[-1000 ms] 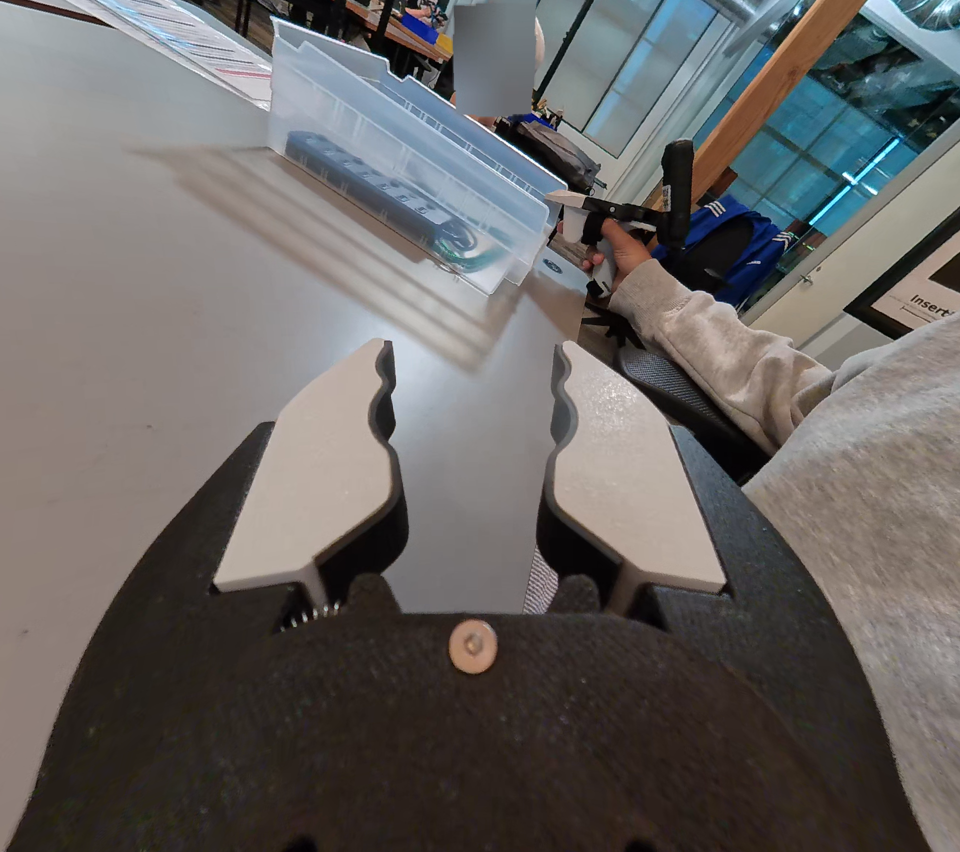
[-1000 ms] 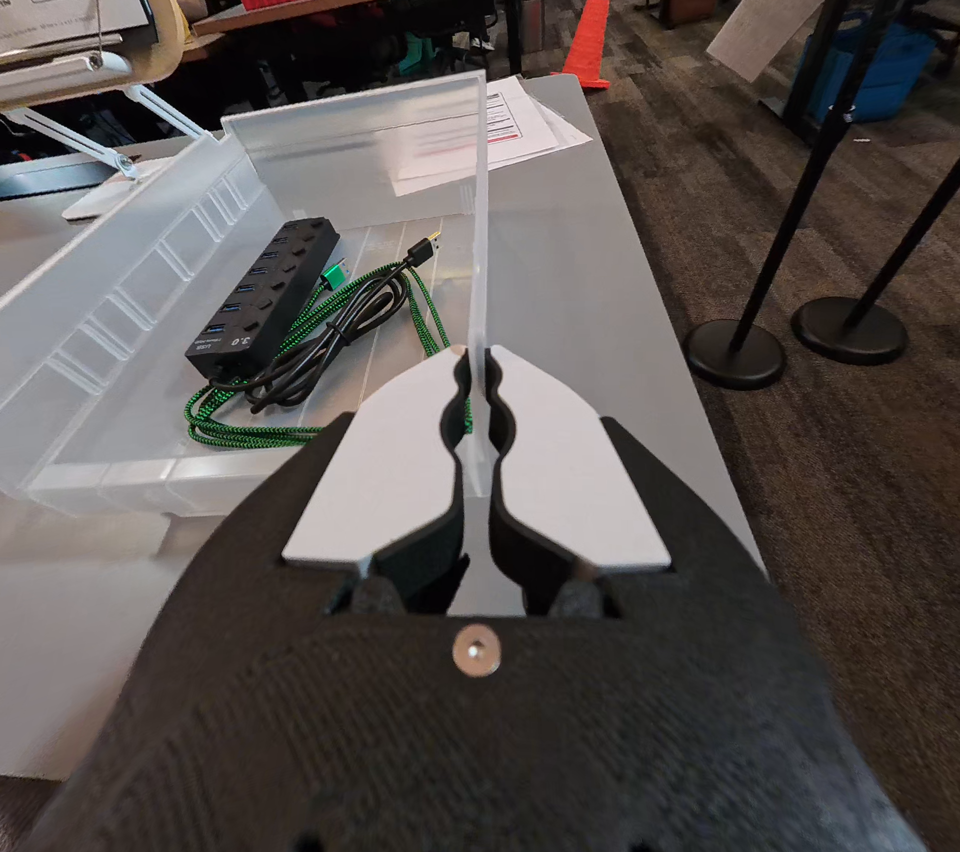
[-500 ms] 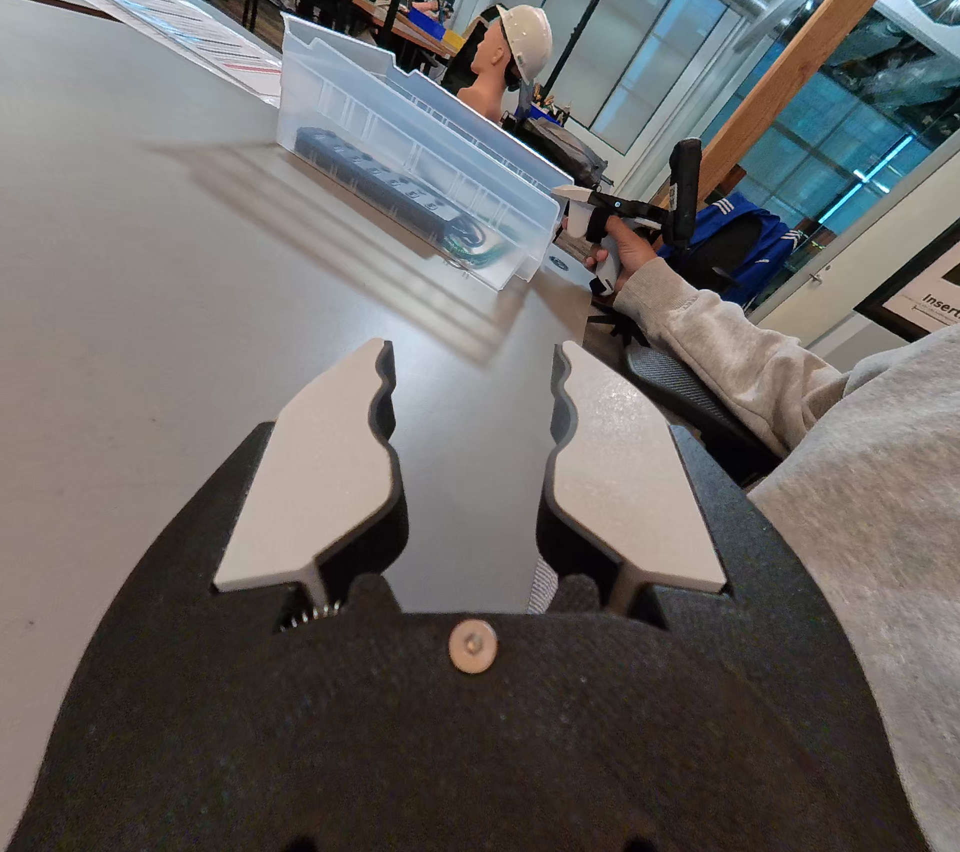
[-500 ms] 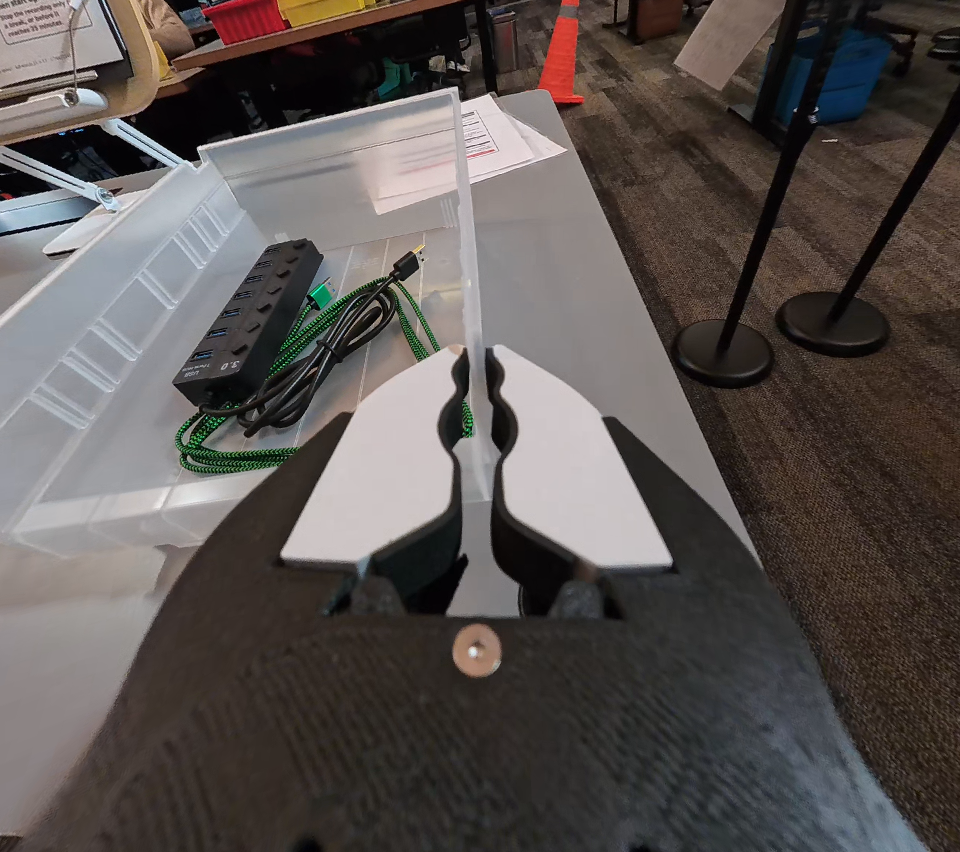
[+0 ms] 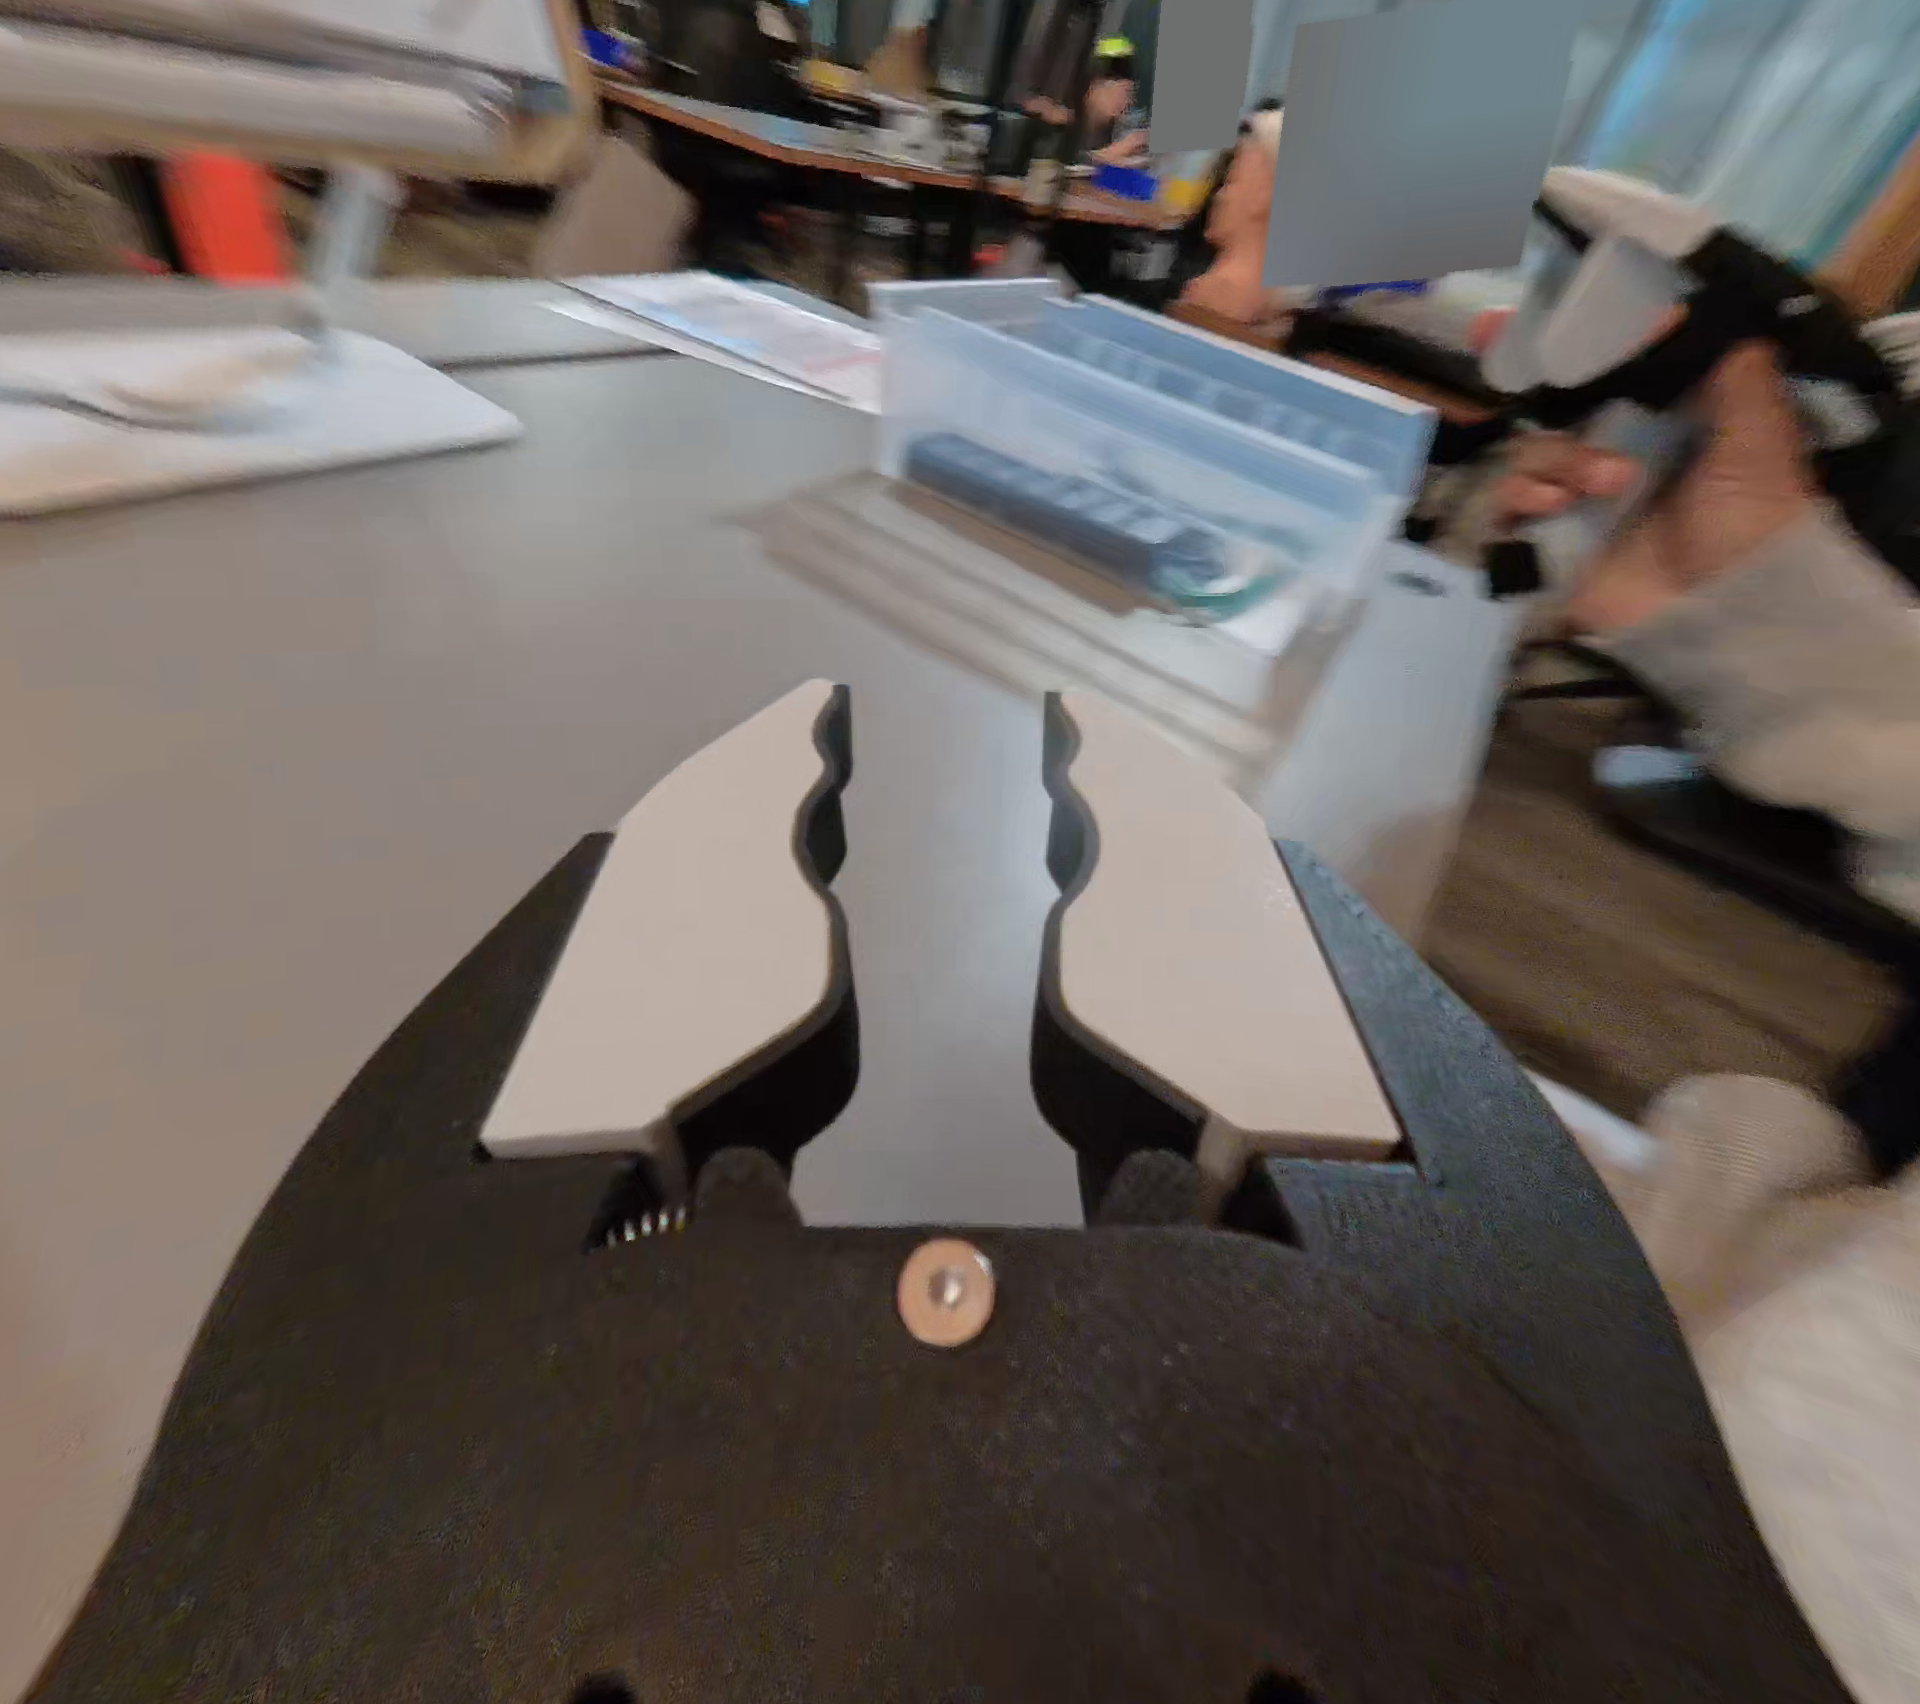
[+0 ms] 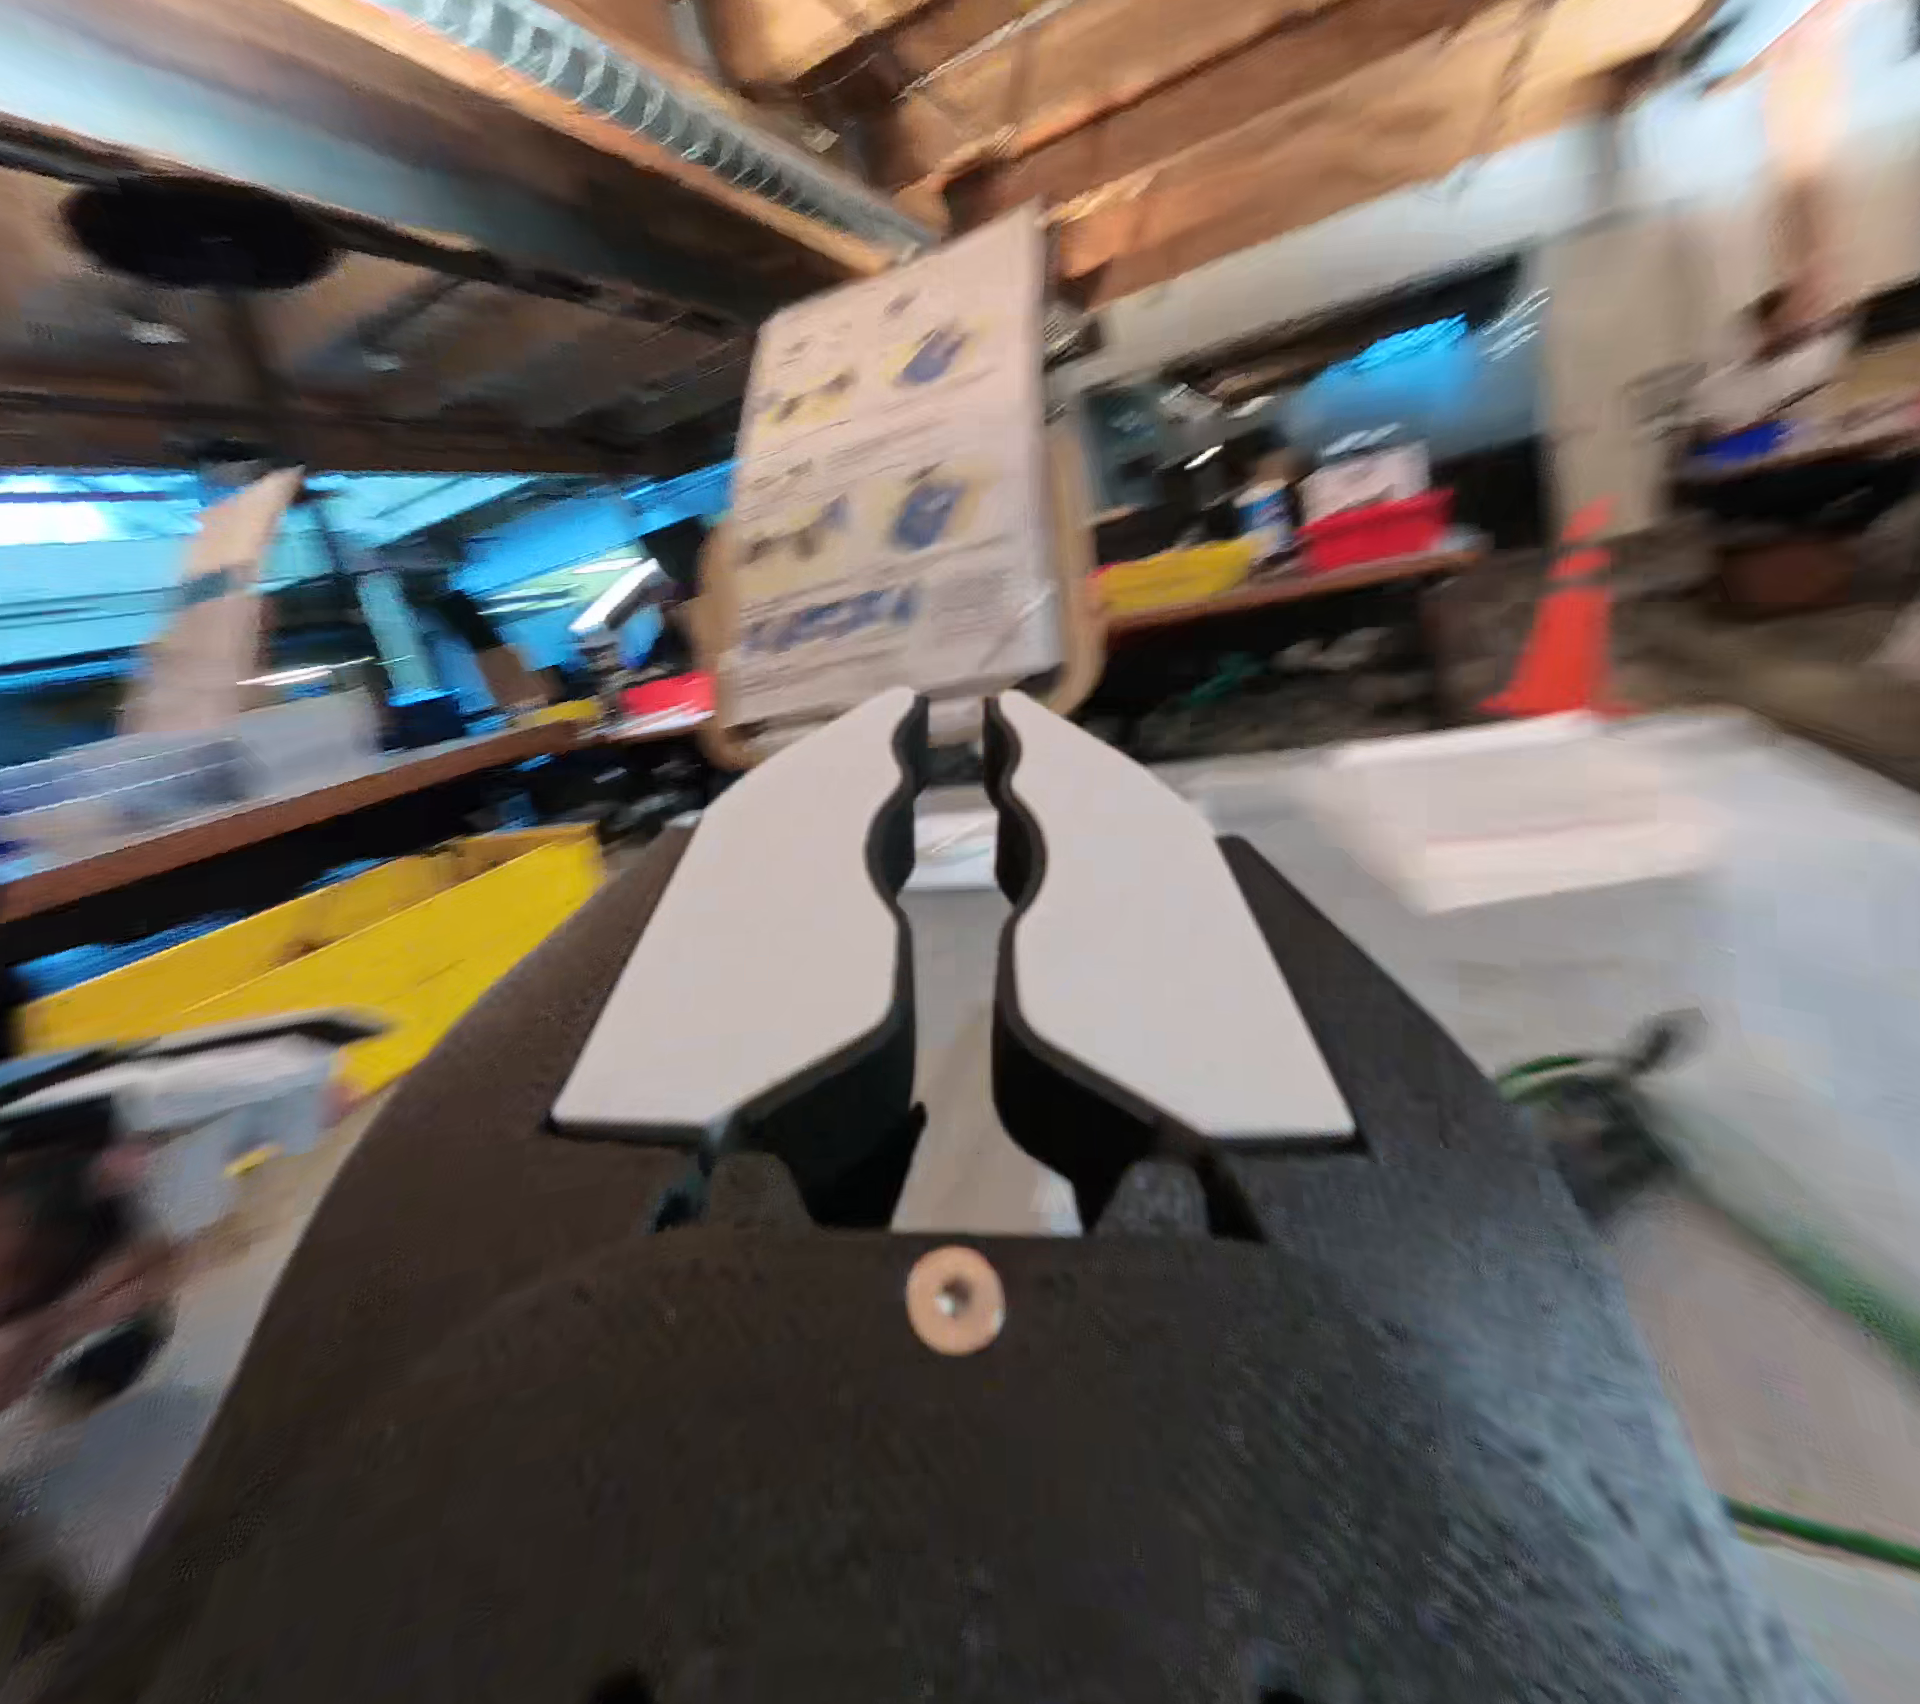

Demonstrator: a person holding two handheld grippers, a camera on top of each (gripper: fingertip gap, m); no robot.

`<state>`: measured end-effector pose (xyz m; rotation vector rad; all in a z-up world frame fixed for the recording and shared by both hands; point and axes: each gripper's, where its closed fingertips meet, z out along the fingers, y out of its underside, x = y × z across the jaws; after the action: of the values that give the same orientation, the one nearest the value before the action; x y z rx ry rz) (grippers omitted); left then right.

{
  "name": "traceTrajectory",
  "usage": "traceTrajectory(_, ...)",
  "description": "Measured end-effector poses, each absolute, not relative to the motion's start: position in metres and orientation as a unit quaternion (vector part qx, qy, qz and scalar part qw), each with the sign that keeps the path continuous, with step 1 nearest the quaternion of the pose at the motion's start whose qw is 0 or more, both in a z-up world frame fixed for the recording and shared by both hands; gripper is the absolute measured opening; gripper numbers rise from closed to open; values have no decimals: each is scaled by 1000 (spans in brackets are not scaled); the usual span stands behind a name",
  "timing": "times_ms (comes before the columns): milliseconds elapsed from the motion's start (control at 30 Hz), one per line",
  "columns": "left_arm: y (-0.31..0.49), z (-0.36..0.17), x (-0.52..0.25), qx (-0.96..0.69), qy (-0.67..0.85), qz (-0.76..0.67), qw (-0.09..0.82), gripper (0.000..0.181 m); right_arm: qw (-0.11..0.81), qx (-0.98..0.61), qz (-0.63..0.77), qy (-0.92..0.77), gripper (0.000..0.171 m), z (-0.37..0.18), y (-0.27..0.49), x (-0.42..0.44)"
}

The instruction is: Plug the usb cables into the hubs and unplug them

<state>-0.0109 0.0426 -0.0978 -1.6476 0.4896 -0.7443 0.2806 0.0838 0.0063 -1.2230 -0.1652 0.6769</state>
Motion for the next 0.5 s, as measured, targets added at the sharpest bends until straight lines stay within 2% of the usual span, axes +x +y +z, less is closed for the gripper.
traceTrajectory(100,55,-87,-59,-719,184,-161,650,23,662,-613,411,-127,12,-35,79,202)
traceTrajectory(167,57,-70,-101,-709,133,-84,687,27,609,-635,447,-164,13,-51,72,170)
traceTrajectory(267,51,-56,-170,-699,54,14,713,37,595,-642,443,-193,13,-59,69,157)
traceTrajectory(400,46,-80,-229,-736,10,78,672,38,590,-645,459,-158,13,-60,77,168)
traceTrajectory(500,57,-118,-237,-797,0,22,604,44,572,-650,482,-135,16,-63,82,172)
